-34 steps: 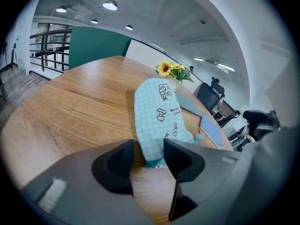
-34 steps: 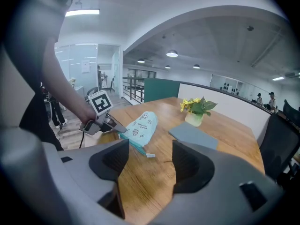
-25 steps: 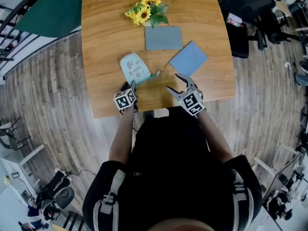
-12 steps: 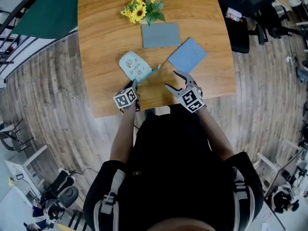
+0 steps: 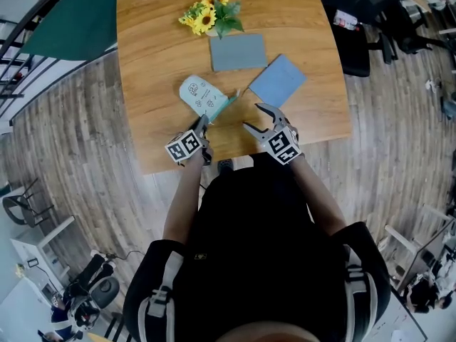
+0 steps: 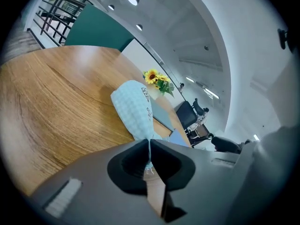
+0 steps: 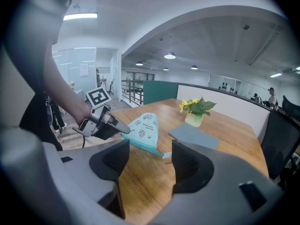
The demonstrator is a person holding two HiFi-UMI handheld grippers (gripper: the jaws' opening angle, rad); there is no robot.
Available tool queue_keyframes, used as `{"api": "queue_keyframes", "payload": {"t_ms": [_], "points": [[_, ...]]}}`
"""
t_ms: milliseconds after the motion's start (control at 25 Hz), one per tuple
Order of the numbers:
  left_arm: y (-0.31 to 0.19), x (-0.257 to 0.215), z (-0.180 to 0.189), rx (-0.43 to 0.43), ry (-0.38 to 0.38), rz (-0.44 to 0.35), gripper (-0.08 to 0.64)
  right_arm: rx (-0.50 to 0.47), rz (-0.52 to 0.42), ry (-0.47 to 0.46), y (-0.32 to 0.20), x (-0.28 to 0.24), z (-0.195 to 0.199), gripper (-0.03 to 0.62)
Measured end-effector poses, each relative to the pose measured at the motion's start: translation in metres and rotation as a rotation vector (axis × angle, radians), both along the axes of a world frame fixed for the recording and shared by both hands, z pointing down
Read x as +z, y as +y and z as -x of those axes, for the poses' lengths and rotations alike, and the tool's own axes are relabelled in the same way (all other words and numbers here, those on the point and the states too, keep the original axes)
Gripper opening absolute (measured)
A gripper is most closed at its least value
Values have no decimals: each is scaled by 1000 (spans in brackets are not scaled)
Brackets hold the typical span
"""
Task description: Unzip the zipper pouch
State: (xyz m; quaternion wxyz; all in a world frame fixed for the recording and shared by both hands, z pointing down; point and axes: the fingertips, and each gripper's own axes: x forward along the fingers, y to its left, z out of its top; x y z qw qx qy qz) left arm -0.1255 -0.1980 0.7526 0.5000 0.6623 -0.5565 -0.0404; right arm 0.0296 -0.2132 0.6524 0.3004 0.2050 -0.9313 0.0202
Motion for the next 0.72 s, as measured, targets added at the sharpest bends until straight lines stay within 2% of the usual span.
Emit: {"api": "queue_keyframes", "payload": {"t_ms": [200,440,720], "points": [[1,-12,-4,17,31,-30,8,-4,-4,6,10,-3,7,284],[3,-34,-1,-13,109,-70,8,-5,-20,-5,24,-8,20,277],[8,-57,-8,-2,139,-124,8,-5,-33,-10,41,-11,22,250]]}}
